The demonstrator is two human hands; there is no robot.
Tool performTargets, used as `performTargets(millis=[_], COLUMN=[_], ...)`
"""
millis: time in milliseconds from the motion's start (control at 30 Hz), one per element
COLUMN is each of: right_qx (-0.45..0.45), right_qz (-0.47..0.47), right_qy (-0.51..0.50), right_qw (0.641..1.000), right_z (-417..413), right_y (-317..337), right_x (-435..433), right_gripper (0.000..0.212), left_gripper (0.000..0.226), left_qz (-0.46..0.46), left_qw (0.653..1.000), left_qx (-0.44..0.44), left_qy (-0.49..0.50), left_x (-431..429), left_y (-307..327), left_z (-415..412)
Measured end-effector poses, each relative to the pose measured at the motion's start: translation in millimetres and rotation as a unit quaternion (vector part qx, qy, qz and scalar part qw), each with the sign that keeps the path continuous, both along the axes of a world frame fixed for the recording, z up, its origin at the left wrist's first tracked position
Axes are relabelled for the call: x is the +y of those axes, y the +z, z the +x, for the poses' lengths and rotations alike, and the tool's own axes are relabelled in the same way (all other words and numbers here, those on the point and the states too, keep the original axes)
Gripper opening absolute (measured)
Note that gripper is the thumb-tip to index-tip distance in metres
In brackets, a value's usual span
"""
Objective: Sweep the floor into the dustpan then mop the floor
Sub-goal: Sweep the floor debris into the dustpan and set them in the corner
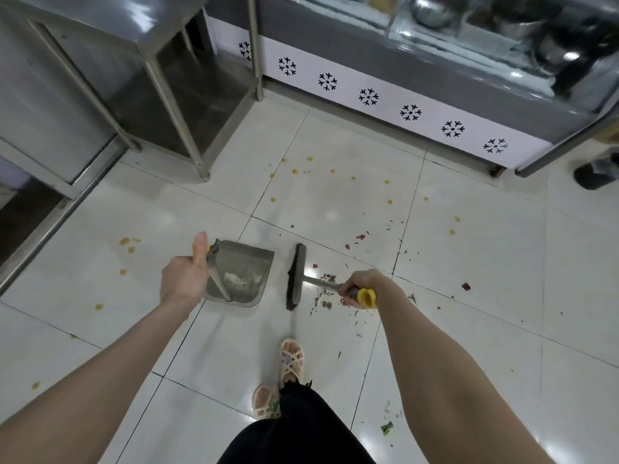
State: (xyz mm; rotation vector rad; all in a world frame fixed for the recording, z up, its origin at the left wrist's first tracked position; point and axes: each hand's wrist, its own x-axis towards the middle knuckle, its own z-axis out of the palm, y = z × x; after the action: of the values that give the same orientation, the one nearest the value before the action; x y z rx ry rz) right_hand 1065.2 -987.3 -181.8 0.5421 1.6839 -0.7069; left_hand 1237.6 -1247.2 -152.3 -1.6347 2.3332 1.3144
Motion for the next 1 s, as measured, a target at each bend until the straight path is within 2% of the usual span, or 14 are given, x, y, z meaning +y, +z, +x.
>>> performTargets(millis=[200,433,633,1000], right_qx=[0.097,0.053,0.077,0.016], right_qz=[-0.011,-0.062,-0.102,-0.115], right_qy=[-0.038,-0.045,-0.091,-0.165], right_qw=[0.994,0.996,0.988,0.979], right_z=[-26,-52,-63,-91], right_y=[15,28,21,-10], right_x=[6,-10,-52,-141], right_gripper=[0.011,0.005,0.009,0.006], left_gripper=[0.088,0.085,0.084,0.089], left_qz=[-0.002,-0.011,-0.017,-0.032], left_qw=[1.0,0.999,0.999,0.999], left_qx=[-0.001,0.023,0.033,0.013], left_qy=[0.004,0.036,0.038,-0.016], left_x=[2,-10,-45,-135], left_y=[4,8,10,0], left_z=[-31,-52,-71,-131])
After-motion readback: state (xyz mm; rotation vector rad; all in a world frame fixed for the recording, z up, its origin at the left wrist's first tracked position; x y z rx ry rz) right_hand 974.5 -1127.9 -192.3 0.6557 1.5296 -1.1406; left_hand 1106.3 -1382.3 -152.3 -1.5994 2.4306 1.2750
